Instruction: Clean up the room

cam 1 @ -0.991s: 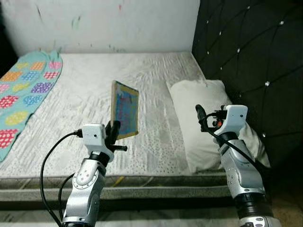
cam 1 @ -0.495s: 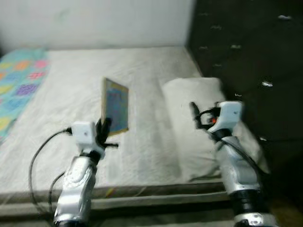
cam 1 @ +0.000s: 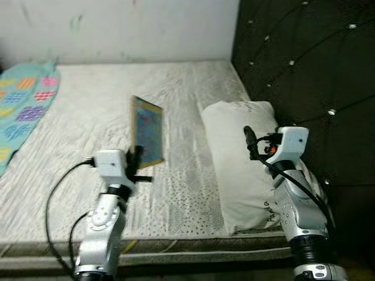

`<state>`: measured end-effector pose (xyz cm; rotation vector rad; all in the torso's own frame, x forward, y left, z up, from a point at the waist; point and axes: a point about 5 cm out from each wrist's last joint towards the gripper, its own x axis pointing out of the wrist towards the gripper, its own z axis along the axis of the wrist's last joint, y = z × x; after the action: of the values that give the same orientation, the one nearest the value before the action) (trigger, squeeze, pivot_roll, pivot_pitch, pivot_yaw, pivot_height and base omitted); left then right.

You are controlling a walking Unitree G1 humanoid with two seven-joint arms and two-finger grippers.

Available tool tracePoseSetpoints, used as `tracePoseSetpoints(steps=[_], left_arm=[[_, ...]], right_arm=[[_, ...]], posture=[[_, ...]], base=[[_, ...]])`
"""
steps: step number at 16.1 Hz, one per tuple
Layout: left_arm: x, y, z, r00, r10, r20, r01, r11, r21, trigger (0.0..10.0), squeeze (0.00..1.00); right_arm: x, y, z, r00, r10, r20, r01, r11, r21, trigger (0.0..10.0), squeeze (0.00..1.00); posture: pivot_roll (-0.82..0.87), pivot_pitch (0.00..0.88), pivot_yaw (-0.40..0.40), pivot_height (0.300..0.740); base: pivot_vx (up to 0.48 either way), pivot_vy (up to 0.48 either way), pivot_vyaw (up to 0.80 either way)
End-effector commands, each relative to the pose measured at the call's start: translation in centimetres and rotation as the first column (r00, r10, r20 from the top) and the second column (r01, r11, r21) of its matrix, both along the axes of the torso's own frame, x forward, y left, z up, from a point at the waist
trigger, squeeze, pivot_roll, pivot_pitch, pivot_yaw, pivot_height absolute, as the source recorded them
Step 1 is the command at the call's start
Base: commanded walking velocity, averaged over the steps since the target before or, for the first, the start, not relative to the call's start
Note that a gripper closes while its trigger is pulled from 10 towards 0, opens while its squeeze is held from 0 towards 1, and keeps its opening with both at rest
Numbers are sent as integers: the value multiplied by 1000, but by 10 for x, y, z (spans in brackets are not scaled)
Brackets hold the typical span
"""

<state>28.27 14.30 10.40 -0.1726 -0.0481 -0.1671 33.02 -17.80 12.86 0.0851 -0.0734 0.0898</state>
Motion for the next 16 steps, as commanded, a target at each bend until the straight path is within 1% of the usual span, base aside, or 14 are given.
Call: tracePoseSetpoints(steps=[1, 4, 8, 9, 16], left_arm=[[3, 2, 9, 999, 7, 36, -8, 1000, 13, 10000, 0], [3, 2, 8, 1000, 13, 29, -13, 1000, 18, 10000, 0], [4, 1, 9, 999, 13, 29, -14, 1000, 19, 10000, 0], [3, 1, 8, 1000, 14, 26, -14, 1000, 18, 10000, 0], [3, -3, 8, 1000, 0, 28, -1, 1000, 24, 10000, 0]], right_arm=[[1, 2, 1, 1000, 8, 4, -8, 1000, 11, 10000, 0], [0, 4, 0, 1000, 14, 3, -14, 1000, -19, 10000, 0], [1, 5, 1, 1000, 15, 5, -15, 1000, -17, 10000, 0], [0, 4, 0, 1000, 14, 4, -14, 1000, -4, 10000, 0], [2, 4, 1, 1000, 15, 8, -15, 1000, 0, 10000, 0]], posture=[[-48, 0, 30, 740], [-46, 0, 28, 740], [-46, 0, 26, 740], [-46, 0, 25, 740], [-47, 0, 23, 740]], base=[[0, 0, 0], [0, 0, 0], [0, 0, 800], [0, 0, 0], [0, 0, 0]])
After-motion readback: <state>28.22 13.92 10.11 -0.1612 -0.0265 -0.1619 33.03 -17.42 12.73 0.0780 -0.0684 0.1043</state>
